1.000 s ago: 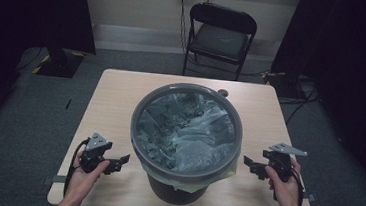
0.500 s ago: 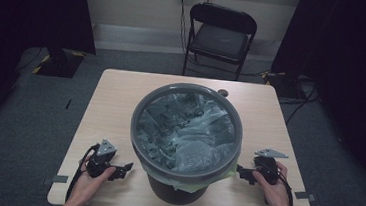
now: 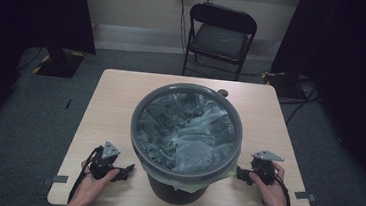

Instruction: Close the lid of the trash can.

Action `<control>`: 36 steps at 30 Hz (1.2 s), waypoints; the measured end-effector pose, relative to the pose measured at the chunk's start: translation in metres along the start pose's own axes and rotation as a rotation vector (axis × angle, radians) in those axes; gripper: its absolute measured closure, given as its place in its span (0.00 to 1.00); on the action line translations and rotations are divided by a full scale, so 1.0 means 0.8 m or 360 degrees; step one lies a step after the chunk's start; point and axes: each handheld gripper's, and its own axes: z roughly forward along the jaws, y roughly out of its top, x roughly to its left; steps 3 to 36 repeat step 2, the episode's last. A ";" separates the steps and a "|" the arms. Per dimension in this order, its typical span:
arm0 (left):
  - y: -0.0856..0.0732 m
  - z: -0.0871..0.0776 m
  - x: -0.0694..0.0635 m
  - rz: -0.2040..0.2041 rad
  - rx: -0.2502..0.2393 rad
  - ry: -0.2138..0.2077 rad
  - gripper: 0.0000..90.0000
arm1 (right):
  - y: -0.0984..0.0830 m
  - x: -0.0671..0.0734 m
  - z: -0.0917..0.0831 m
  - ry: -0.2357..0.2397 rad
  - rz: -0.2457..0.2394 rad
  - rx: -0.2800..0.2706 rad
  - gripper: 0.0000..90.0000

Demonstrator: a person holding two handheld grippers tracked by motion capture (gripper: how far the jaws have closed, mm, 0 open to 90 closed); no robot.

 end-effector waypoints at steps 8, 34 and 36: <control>0.000 0.000 0.000 -0.0003 0.0004 -0.0002 0.14 | 0.000 0.000 0.000 0.0000 0.0000 0.0000 0.15; 0.000 0.000 0.000 -0.0003 0.0004 -0.0002 0.14 | 0.000 0.000 0.000 0.0000 0.0000 0.0000 0.15; 0.000 0.000 0.000 -0.0003 0.0004 -0.0002 0.14 | 0.000 0.000 0.000 0.0000 0.0000 0.0000 0.15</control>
